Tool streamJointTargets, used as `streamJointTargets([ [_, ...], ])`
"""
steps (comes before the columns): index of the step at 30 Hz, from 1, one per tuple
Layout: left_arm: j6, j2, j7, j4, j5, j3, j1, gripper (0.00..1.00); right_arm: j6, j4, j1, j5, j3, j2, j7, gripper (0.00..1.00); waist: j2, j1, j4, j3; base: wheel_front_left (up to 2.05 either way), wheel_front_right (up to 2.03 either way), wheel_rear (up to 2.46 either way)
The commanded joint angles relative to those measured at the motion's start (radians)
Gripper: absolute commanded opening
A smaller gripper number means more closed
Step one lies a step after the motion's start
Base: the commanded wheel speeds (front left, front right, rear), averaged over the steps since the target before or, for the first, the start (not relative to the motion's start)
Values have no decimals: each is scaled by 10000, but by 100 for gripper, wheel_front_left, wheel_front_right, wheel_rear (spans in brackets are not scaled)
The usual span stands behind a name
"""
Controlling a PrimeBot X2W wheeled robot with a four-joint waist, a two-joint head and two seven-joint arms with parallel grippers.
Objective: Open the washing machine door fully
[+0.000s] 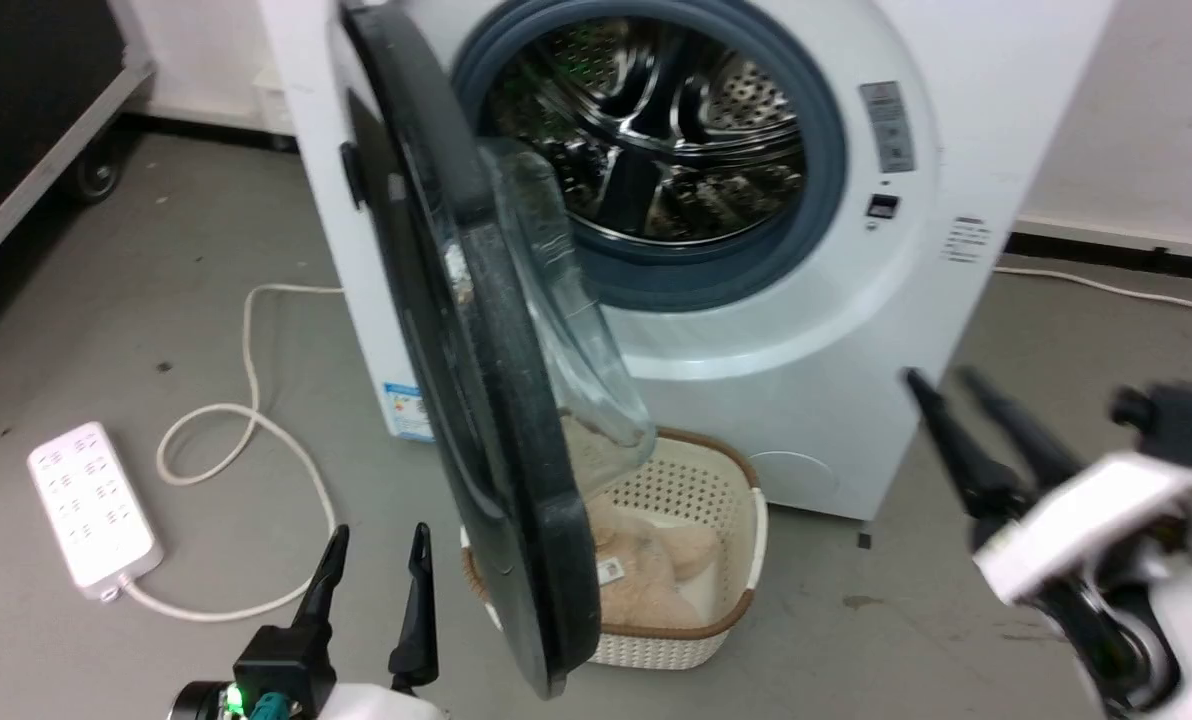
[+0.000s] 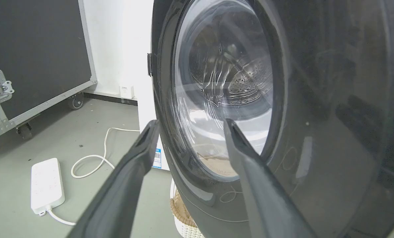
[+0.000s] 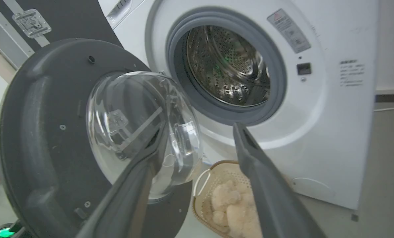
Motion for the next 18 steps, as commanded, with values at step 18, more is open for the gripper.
streamJointTargets([
  [18,99,182,-79,-173,87,-104,729,100,8,-1623,4586,-8226,-3306,2414,-3413,100,0,0,-767,-184,0,0,0],
])
